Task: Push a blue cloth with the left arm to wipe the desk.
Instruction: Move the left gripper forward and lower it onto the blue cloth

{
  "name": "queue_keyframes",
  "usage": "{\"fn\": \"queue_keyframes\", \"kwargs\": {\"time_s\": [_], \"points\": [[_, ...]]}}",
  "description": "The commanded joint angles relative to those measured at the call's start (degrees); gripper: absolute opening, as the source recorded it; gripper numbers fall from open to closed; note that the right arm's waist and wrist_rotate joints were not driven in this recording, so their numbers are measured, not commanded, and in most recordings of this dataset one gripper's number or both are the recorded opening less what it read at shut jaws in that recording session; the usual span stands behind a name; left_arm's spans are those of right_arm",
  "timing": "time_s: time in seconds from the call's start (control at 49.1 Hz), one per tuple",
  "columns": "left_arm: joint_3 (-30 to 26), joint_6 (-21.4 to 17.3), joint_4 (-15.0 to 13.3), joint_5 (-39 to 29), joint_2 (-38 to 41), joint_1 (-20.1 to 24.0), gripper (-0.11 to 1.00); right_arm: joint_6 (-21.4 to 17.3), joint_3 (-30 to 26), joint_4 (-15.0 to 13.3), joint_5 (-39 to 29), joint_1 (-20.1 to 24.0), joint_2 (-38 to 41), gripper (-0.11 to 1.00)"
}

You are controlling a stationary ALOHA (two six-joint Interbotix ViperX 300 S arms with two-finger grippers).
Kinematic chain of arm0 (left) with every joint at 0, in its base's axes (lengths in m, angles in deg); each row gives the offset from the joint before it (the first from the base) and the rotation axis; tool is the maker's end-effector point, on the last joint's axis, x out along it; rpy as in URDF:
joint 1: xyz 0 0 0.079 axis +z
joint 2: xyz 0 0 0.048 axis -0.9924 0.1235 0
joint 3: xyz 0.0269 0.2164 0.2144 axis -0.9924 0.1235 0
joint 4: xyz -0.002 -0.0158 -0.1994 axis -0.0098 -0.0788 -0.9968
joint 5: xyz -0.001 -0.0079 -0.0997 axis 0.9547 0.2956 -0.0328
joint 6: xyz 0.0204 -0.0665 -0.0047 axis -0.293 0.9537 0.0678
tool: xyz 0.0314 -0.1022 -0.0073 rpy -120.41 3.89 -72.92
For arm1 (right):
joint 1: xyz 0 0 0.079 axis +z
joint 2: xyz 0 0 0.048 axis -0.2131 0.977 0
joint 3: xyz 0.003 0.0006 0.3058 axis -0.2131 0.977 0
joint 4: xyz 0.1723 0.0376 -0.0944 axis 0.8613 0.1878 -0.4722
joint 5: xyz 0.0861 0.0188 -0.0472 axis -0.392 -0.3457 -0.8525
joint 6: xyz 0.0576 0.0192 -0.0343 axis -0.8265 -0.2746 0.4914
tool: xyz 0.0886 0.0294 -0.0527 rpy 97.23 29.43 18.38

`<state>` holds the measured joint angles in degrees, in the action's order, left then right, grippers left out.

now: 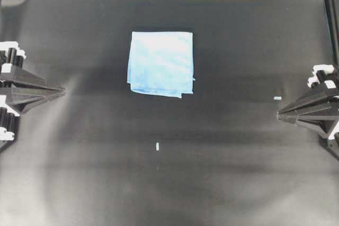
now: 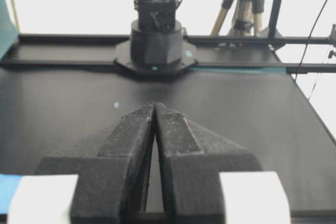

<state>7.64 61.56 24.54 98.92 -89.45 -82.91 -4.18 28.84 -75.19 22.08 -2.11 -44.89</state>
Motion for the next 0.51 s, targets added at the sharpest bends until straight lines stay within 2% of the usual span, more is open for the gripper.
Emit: {"fn": "queue_keyframes", "kwargs": {"time_s": [0.0, 0.061, 0.122, 0.489], "points": [[-1.49, 0.0, 2.37, -0.26, 2.46, 0.44, 0.06, 0.0, -0.79, 0.18, 0.44, 0.0, 0.79, 0.03], [-1.67, 0.09, 2.37, -0.26, 4.75, 1.41, 0.05, 0.0, -0.62, 0.18, -0.09, 0.0, 0.97, 0.05], [-2.11, 0.09, 2.37, -0.09, 7.29, 2.64, 0.0, 0.09, -0.62, 0.18, -0.7, 0.0, 1.32, -0.01], [-9.84, 0.09, 2.37, 3.16, 25.84, 11.78, 0.0, 0.0, -0.53, 0.18, -2.46, 0.0, 1.93, -0.01]]}}
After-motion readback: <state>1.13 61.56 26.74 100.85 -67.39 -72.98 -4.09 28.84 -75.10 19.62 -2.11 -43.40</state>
